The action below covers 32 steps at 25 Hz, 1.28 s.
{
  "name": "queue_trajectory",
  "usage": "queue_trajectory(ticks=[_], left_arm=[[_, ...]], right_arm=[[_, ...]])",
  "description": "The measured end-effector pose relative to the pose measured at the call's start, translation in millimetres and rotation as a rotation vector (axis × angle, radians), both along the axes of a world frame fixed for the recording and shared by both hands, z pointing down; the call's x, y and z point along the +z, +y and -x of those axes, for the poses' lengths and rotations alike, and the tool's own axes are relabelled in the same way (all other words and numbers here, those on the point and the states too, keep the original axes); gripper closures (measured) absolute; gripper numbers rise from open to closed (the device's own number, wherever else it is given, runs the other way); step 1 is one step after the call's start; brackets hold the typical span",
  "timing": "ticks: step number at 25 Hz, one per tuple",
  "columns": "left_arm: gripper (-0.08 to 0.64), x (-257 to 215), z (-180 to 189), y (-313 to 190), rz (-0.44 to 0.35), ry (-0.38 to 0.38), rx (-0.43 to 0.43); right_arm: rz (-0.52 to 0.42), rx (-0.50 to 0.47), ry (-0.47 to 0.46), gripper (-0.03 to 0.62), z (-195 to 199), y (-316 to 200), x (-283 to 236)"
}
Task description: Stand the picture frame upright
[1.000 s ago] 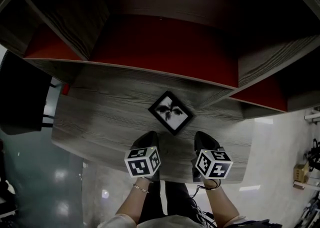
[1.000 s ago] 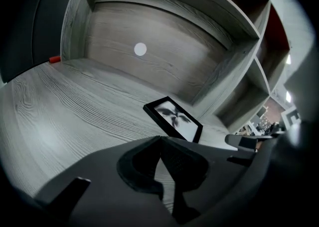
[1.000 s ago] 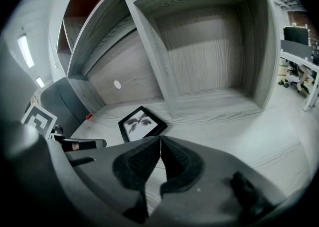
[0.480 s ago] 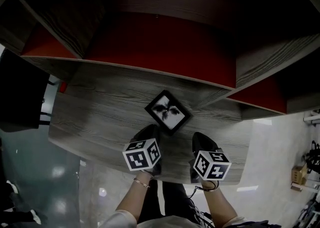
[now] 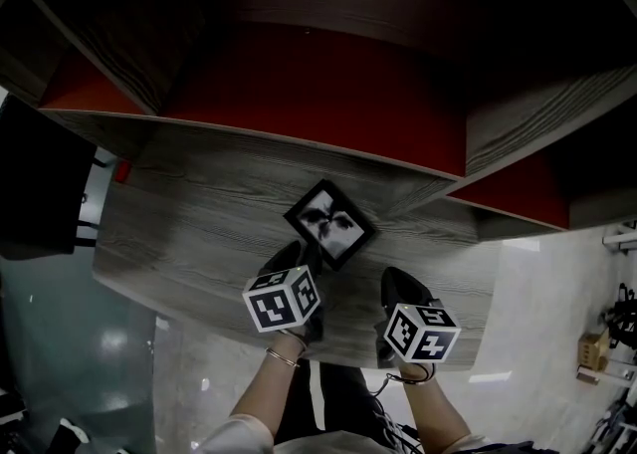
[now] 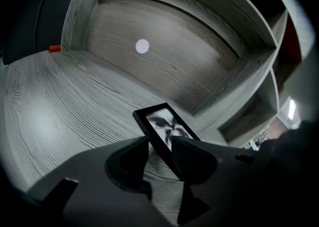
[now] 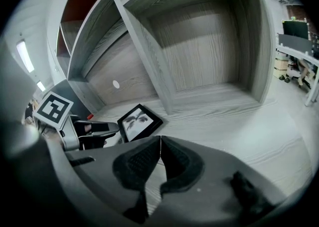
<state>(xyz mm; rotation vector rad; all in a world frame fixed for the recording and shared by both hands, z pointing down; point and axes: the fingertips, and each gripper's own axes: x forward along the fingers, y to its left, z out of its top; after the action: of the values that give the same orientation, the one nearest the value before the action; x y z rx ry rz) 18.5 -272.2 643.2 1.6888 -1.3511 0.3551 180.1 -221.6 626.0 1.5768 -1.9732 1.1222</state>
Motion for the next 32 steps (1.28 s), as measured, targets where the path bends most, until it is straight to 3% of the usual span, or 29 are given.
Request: queue_trajectory(ticks=[6, 14, 17, 24, 26, 32], left_arm=[[0.360, 5, -2, -11, 0.048, 0.066, -0.105], [0.365, 15, 4, -21, 0.130, -0.058, -0.184], [0.410, 18, 7, -19, 0.173, -0.124, -0.209], [0.407, 22, 8, -19, 0.224, -0.170, -0.277], [0.442, 20, 4, -21, 0.226, -0.141, -0.276], [0.459, 19, 2, -22, 0.258, -0.021, -0.285]], right_arm=[[0.005, 0.008, -0.007, 0.560, -3, 1, 1], [0.005, 0.016, -0.010, 0.560, -7, 1, -2], [0.001, 0.018, -0.015, 0.560, -8, 1, -8], [-0.014, 0.028, -0.034, 0.560, -9, 0, -19], [-0.015, 0.032, -0.042, 0.560, -8, 2, -20], [-0.004, 0.049, -0.048, 0.560, -14, 9, -16]])
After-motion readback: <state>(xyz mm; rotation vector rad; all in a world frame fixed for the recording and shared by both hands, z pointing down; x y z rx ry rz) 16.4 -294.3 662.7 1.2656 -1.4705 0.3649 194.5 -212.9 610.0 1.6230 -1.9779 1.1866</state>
